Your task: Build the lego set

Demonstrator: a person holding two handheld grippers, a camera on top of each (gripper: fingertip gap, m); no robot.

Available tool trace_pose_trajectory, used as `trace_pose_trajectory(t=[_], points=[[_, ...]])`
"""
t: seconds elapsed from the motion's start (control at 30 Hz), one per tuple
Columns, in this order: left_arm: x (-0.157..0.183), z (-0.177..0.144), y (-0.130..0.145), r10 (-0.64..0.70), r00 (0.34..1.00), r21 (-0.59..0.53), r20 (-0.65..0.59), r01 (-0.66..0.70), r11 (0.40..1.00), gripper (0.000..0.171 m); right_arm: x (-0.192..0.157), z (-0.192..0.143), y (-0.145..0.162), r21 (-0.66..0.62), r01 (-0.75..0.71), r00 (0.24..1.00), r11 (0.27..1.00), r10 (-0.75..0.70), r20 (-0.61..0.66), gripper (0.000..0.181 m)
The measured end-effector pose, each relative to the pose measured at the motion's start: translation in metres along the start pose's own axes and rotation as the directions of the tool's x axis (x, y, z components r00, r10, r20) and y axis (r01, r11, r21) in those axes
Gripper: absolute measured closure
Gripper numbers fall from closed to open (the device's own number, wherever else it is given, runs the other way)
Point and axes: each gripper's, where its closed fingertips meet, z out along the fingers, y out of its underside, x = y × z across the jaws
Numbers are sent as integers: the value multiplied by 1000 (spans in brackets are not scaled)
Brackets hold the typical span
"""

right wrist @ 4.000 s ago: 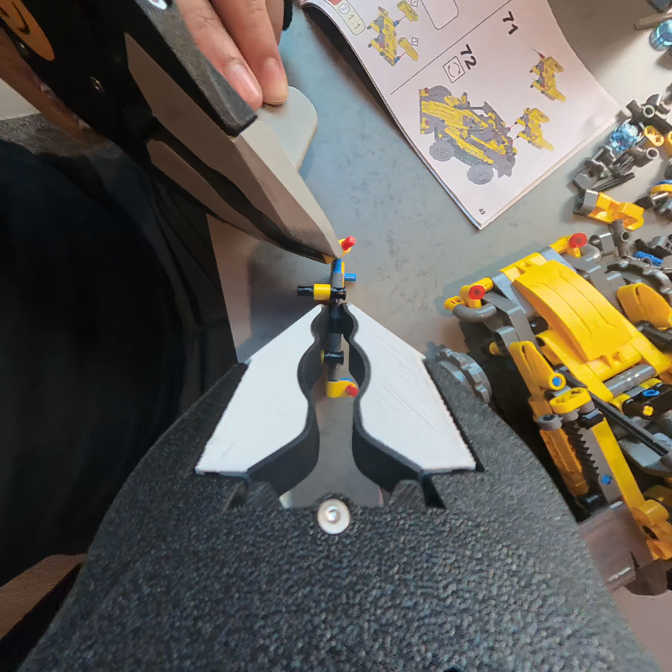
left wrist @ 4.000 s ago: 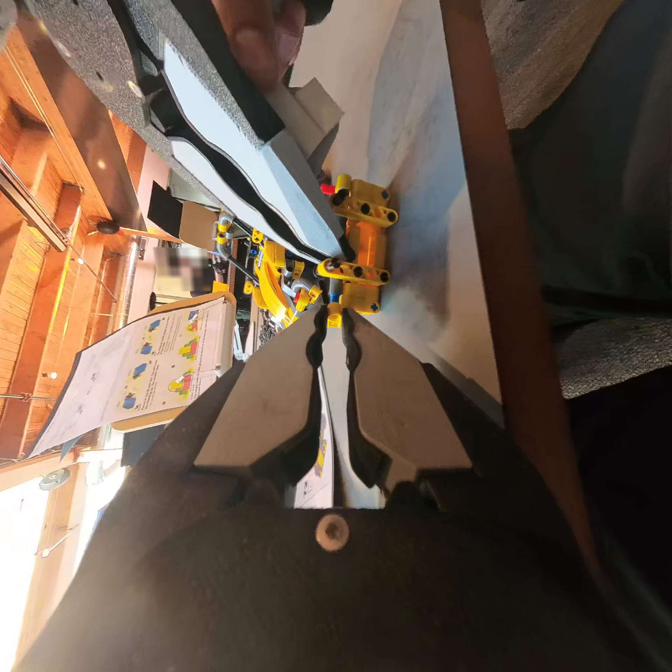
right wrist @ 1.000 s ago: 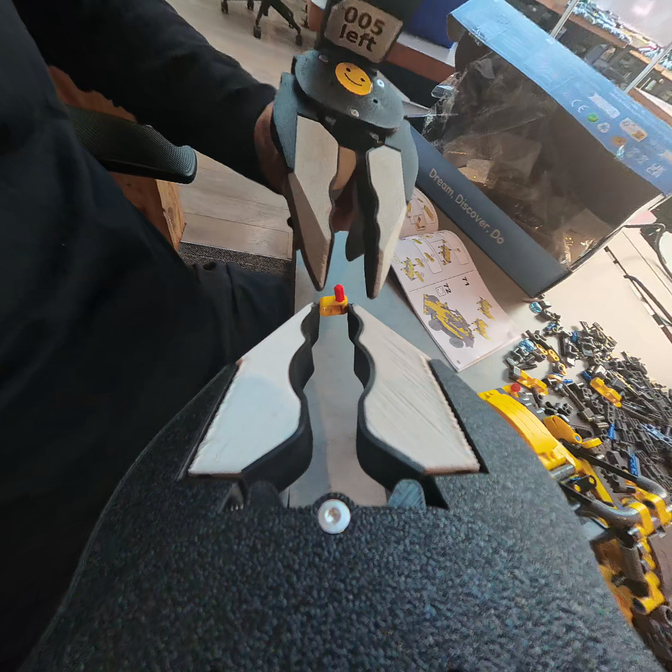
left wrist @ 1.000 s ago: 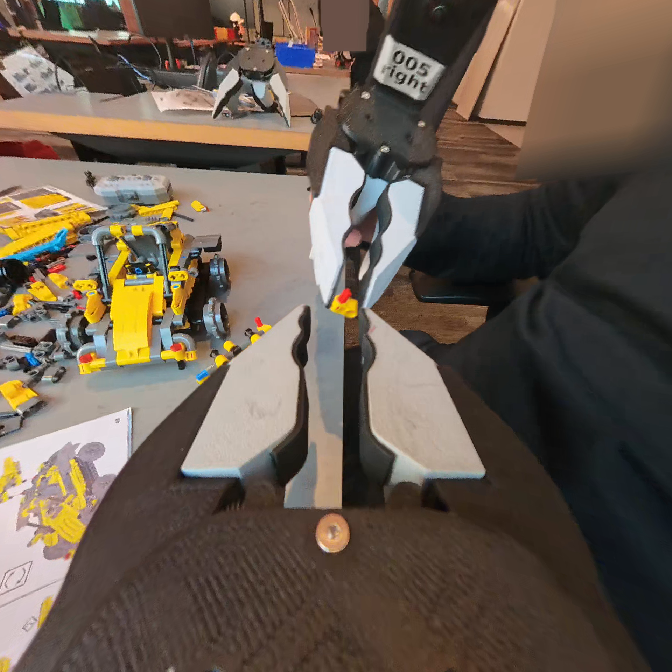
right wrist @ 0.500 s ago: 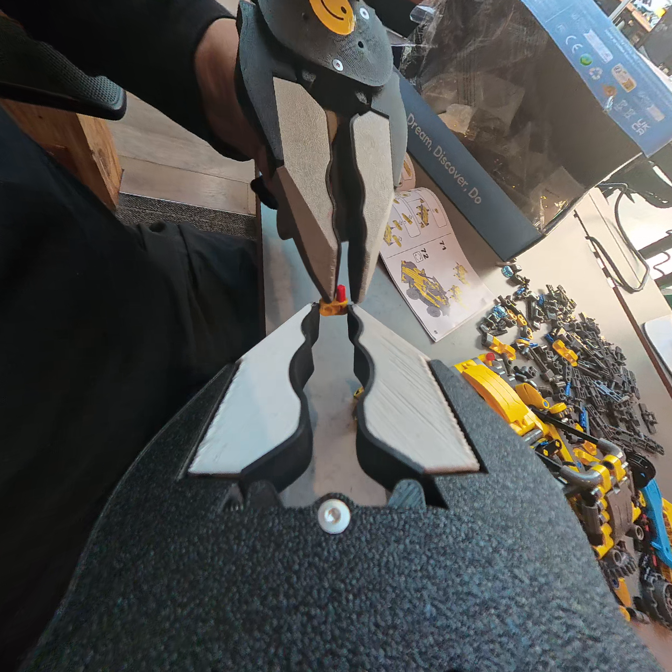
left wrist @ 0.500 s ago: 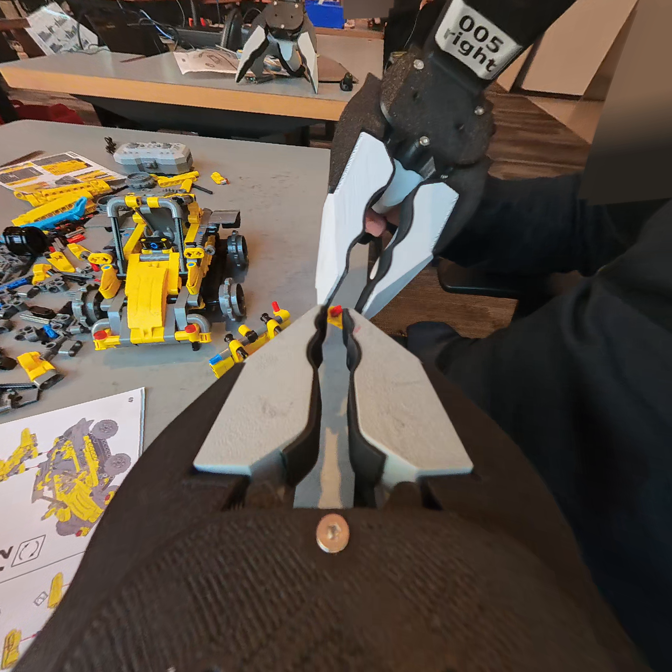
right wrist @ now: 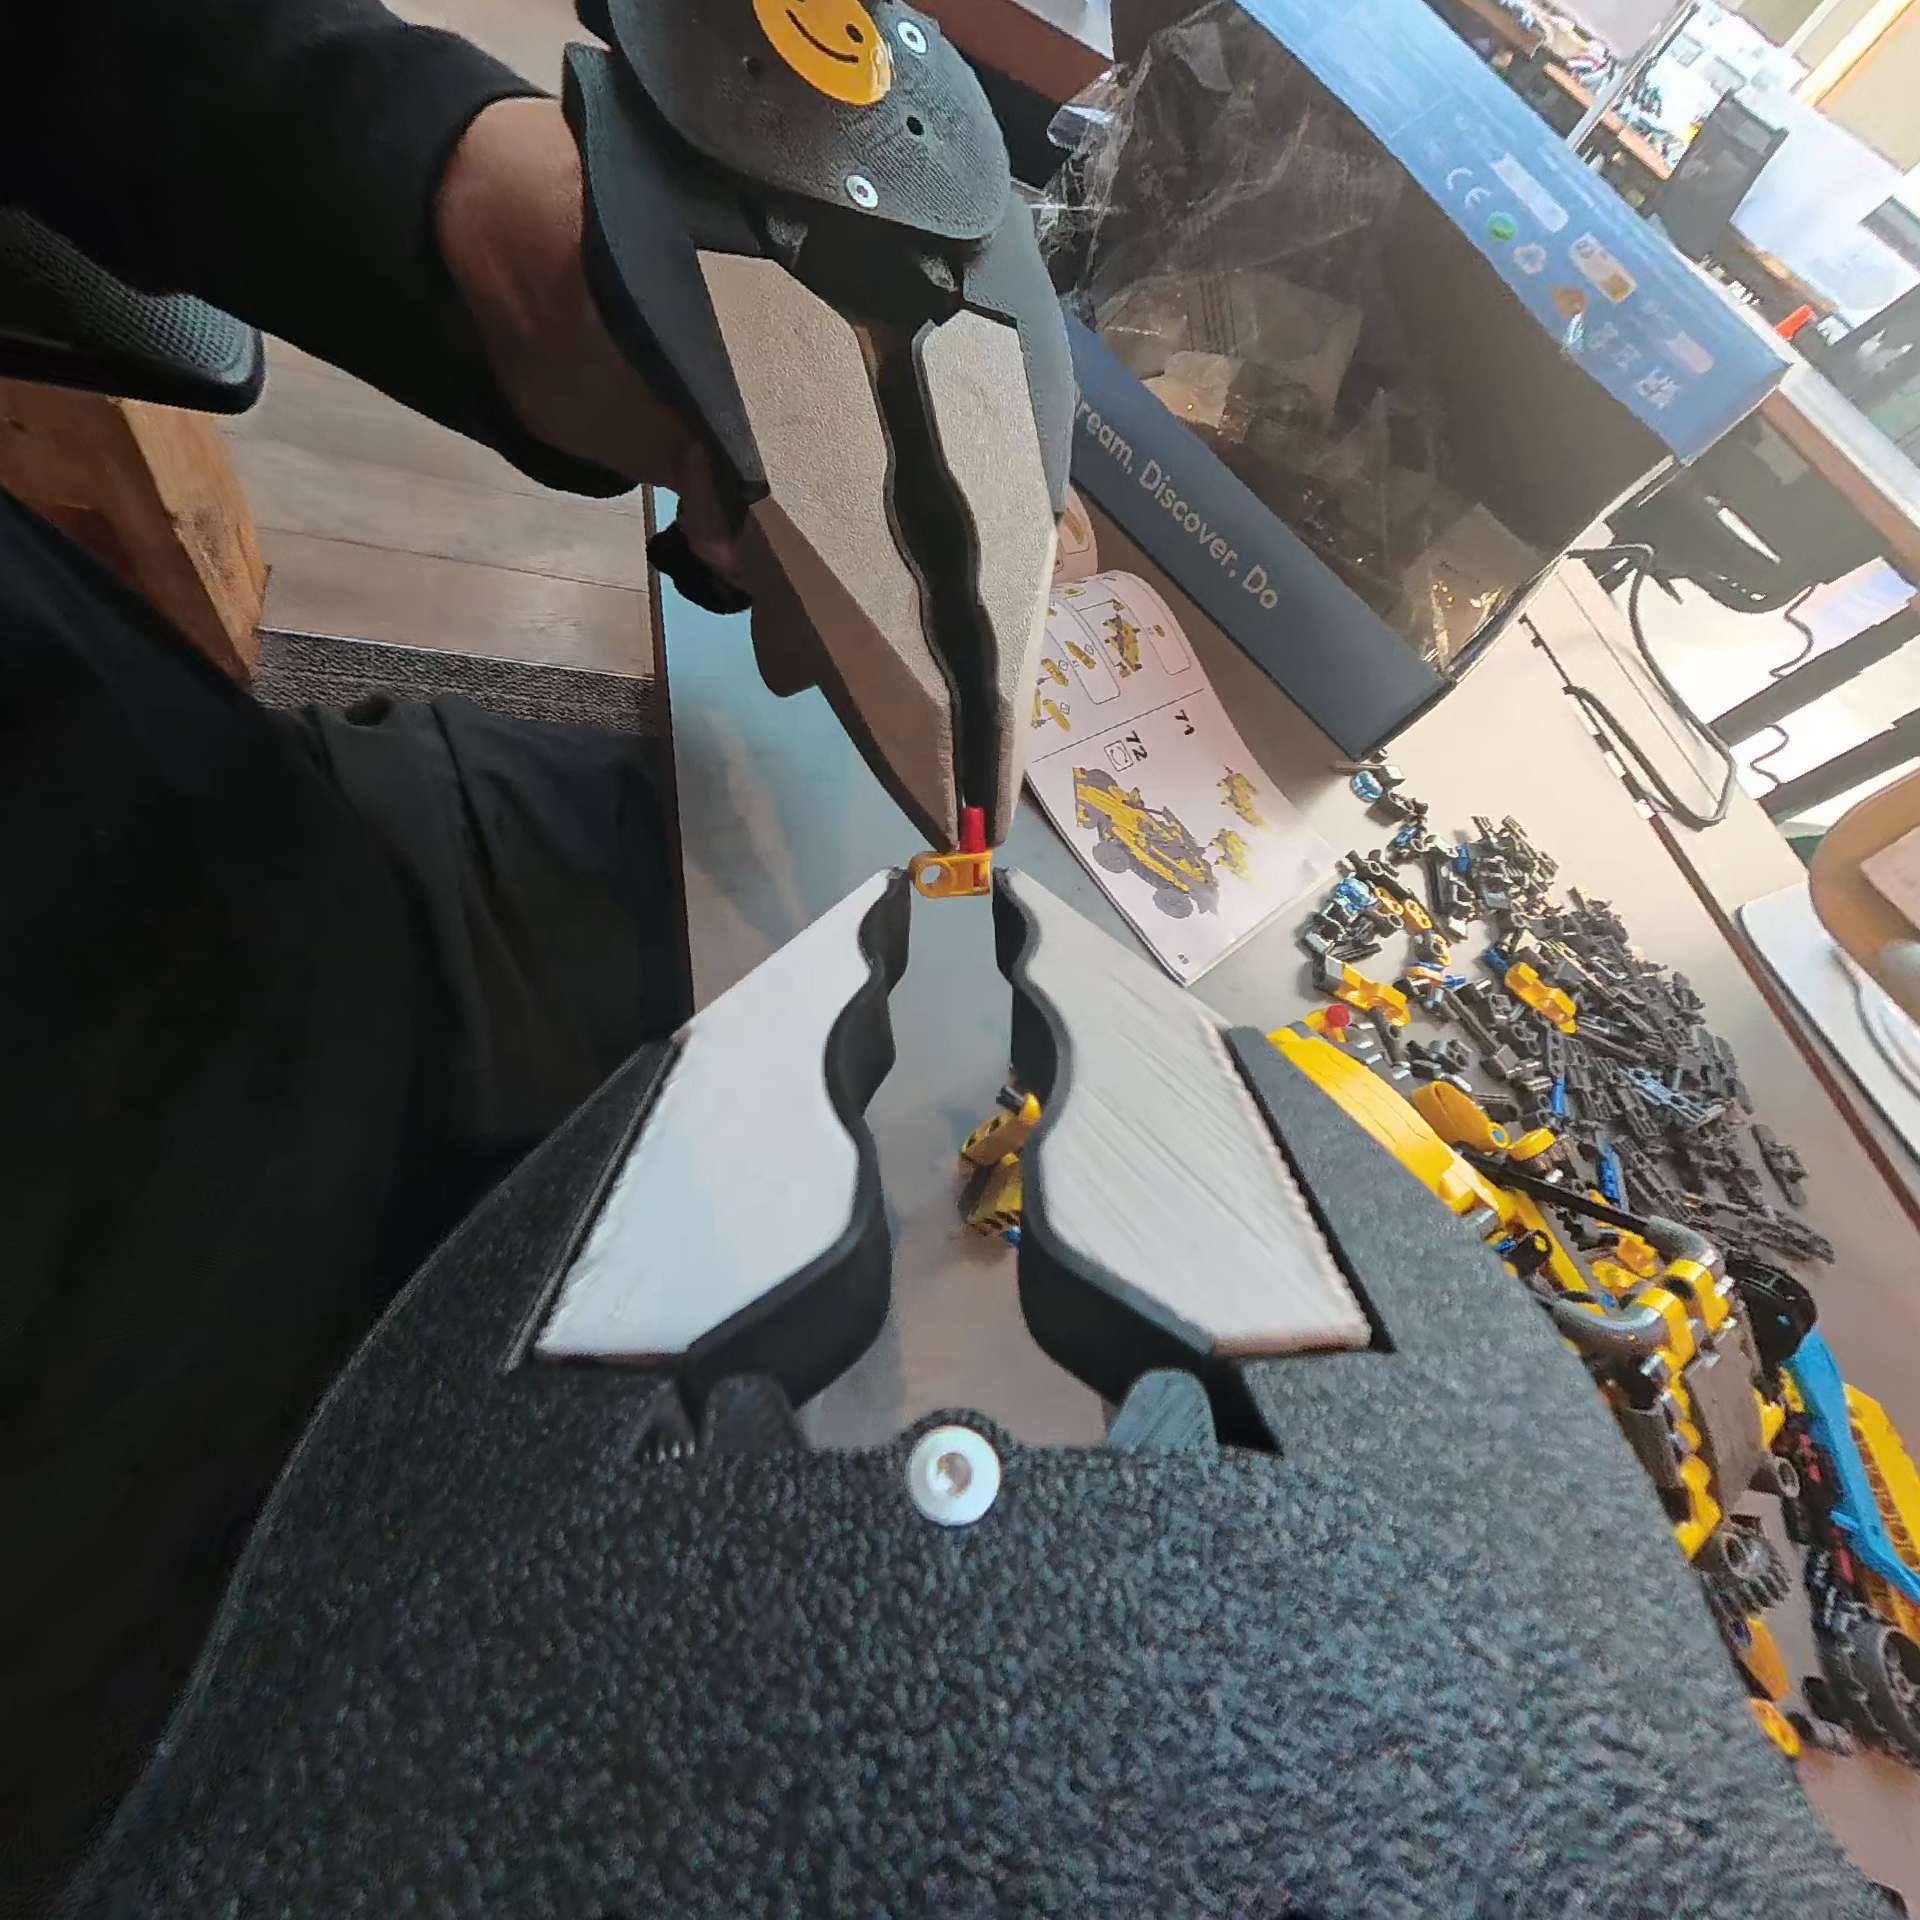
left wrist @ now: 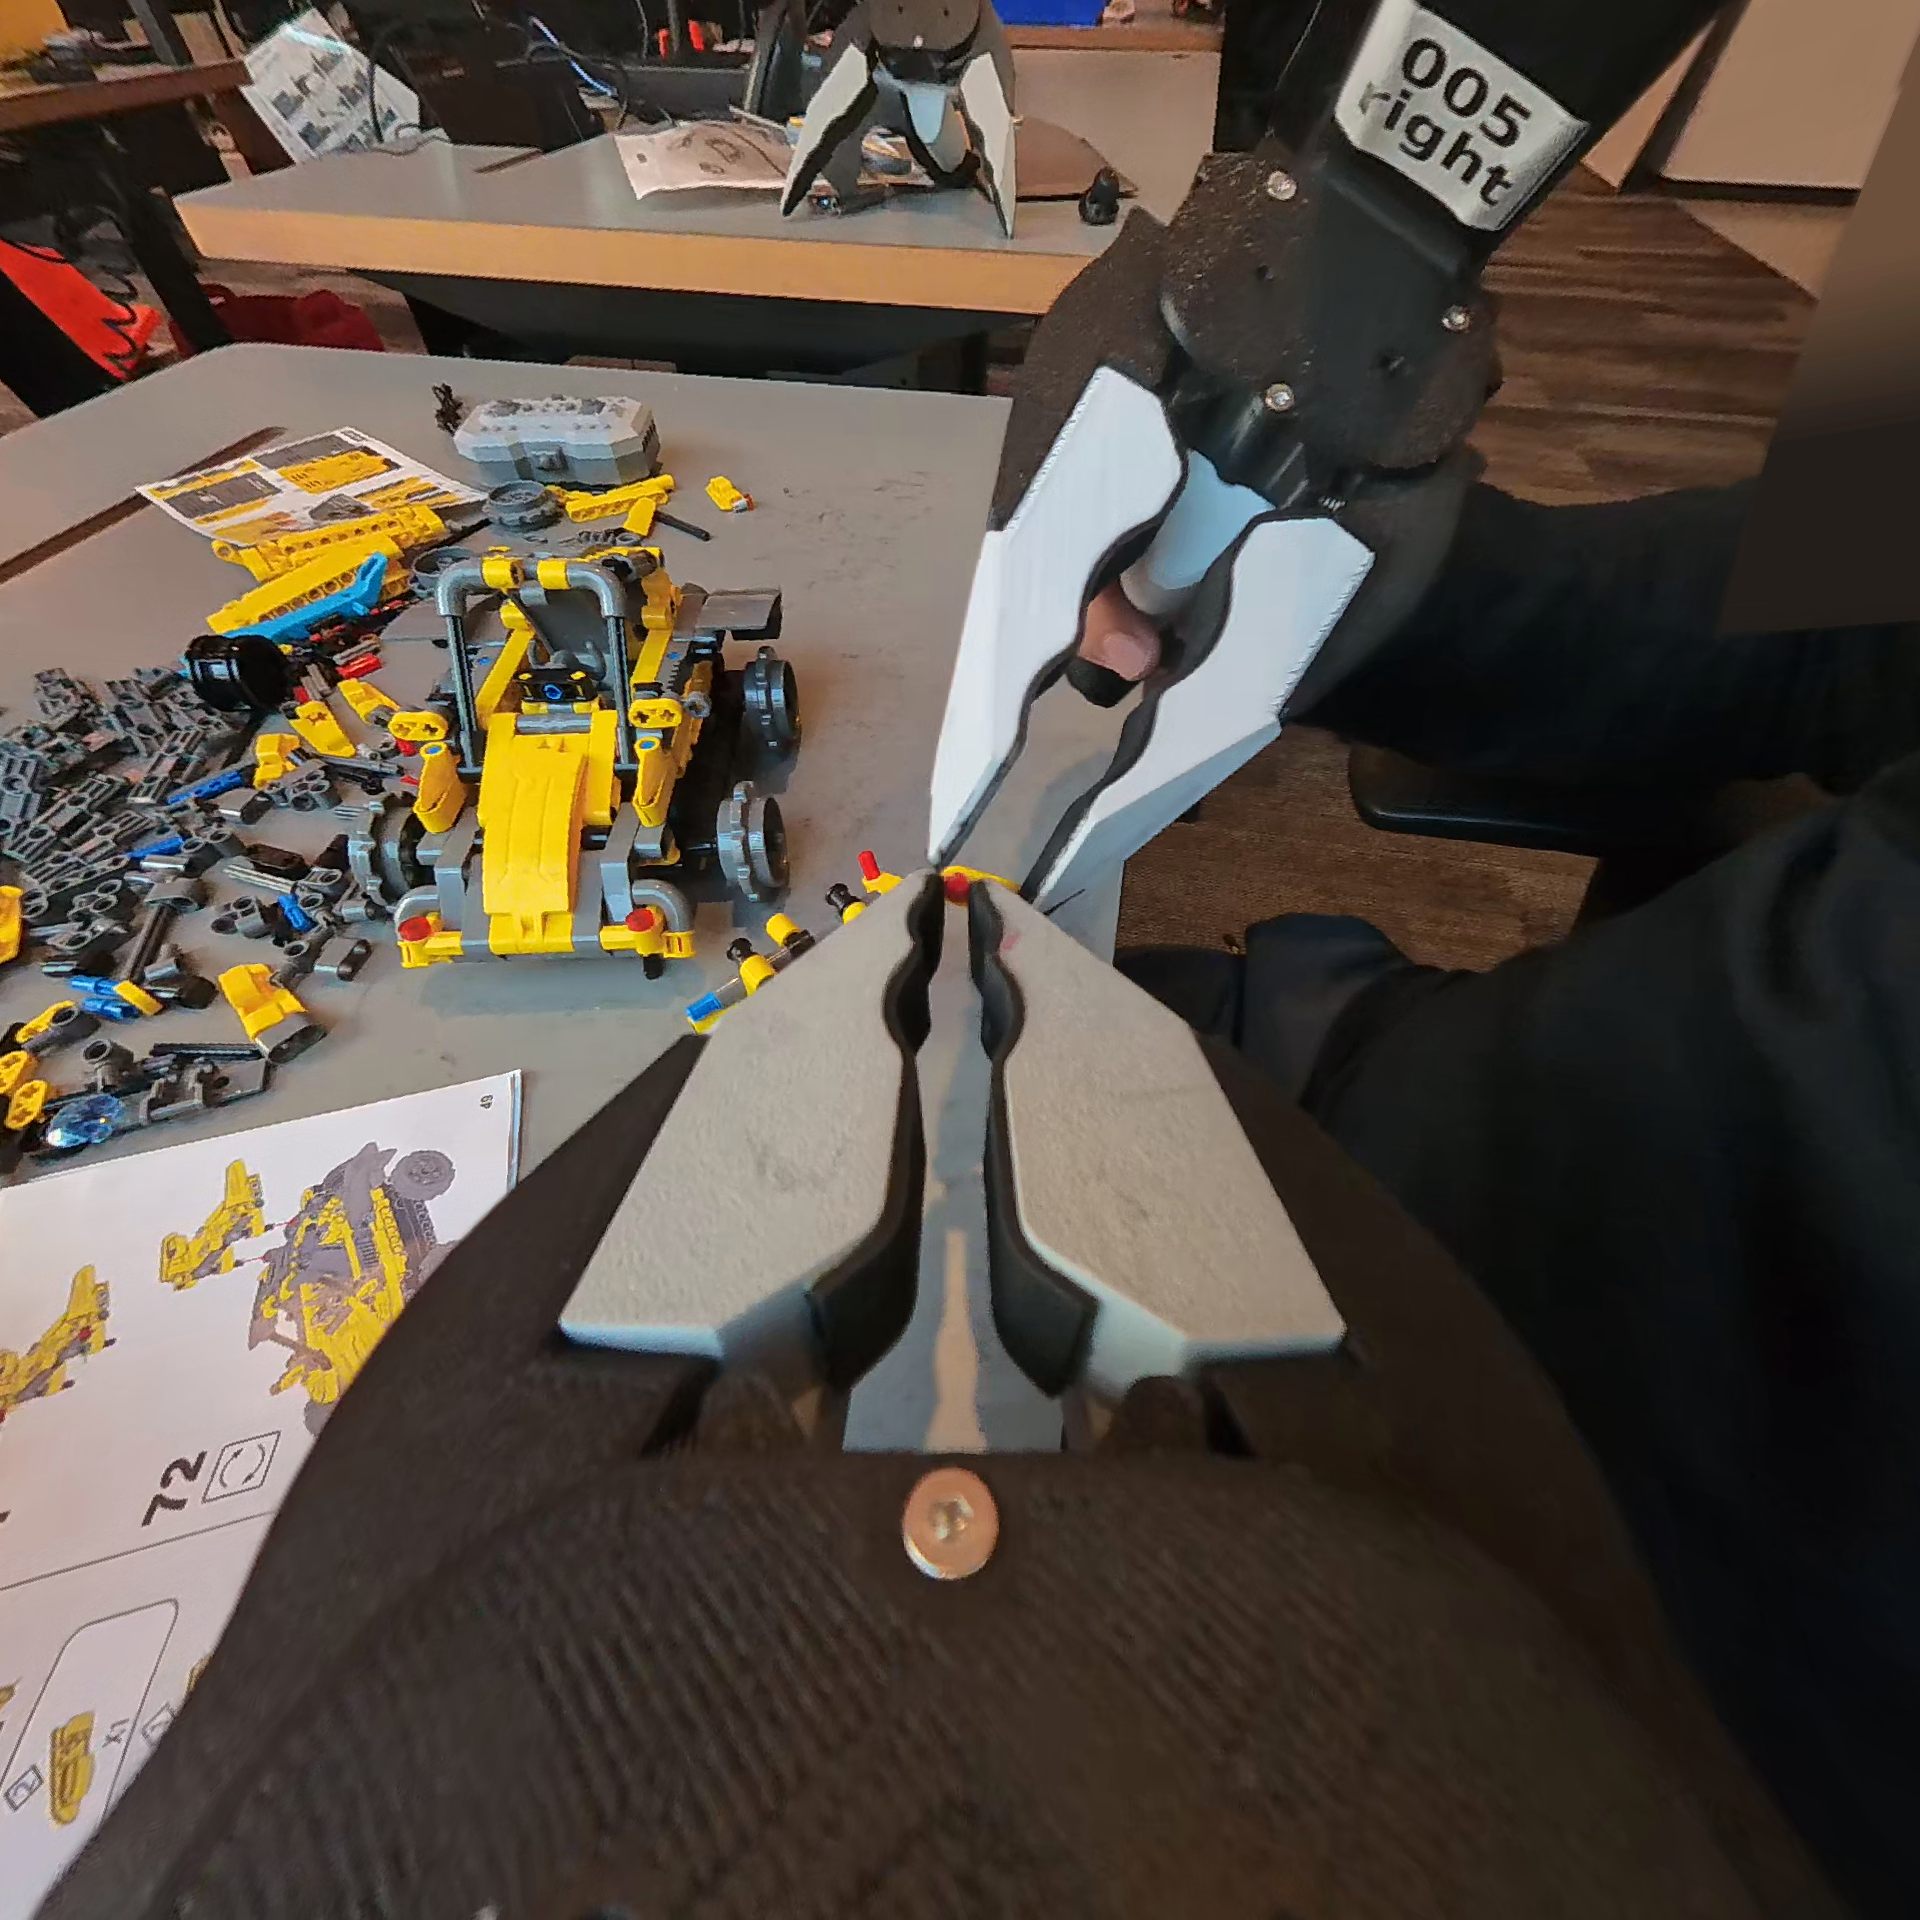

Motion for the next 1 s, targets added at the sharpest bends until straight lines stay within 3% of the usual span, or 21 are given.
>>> trace_pose_trajectory(t=[0.23,0.4,0.5,0.63,0.77,0.9,1.0], points=[[-1,1,3,-20,1000,9,0,20,1000,170,-1,4,4,-6,-21,1000,1000,21,4,166],[3,-6,-4,4,999,74,-52,-1,997,169,-3,0,-7,90,-91,995,992,86,55,167],[7,-9,-5,28,996,98,-84,-19,995,150,-3,-5,-10,153,-161,982,975,143,122,167],[12,-10,-6,133,988,129,-74,-122,984,140,-2,-13,-16,229,-288,944,930,236,228,167],[20,-5,-4,18,988,117,-156,0,993,141,-1,-19,-22,318,-237,962,918,177,206,167],[16,-10,-13,-118,966,178,-231,161,971,151,-5,-16,-18,299,-139,983,944,95,158,167],[11,-10,-10,-106,973,168,-206,142,976,152,-3,-17,-20,308,-129,986,943,88,145,167]])
